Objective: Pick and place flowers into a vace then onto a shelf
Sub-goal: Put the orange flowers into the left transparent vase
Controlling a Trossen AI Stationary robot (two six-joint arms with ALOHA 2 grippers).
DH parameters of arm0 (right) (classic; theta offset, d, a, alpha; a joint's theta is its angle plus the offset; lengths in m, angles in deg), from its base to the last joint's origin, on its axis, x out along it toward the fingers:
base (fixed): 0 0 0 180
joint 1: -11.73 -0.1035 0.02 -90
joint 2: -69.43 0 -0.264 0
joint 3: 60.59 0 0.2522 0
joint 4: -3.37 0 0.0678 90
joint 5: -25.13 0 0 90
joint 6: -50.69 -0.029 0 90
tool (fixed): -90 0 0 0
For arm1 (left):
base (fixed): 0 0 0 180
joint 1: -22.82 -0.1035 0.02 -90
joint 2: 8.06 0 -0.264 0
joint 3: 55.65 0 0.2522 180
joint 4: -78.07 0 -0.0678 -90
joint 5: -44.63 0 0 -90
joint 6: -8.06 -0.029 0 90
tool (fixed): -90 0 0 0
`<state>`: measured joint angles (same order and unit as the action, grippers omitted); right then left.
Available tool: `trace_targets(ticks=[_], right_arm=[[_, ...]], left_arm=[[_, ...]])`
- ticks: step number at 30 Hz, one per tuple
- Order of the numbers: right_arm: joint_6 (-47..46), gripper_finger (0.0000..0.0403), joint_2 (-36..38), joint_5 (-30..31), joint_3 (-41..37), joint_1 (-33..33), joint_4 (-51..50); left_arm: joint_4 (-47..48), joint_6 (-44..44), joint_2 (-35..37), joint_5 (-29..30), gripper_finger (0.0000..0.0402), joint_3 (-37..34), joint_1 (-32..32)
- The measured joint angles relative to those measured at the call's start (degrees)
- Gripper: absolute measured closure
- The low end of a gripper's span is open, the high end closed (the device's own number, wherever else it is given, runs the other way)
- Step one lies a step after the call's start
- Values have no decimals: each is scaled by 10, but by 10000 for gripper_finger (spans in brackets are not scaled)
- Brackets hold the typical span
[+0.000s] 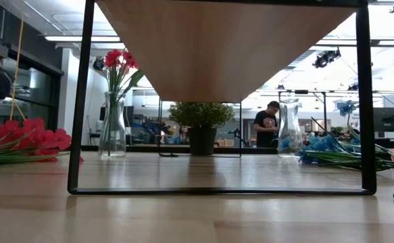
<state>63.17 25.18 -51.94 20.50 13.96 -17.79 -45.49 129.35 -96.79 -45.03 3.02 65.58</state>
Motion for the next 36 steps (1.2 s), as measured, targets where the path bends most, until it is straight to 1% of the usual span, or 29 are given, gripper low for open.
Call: trace_targets(ticks=[6,11,36], right_arm=[[0,167,0,0,0,0,0],[0,167,0,0,0,0,0],[-10,167,0,0,0,0,0]], left_arm=[[-16,0,0,0,64,1,0],[-13,-15,0,0,64,1,0],[-7,-15,1,1,64,1,0]])
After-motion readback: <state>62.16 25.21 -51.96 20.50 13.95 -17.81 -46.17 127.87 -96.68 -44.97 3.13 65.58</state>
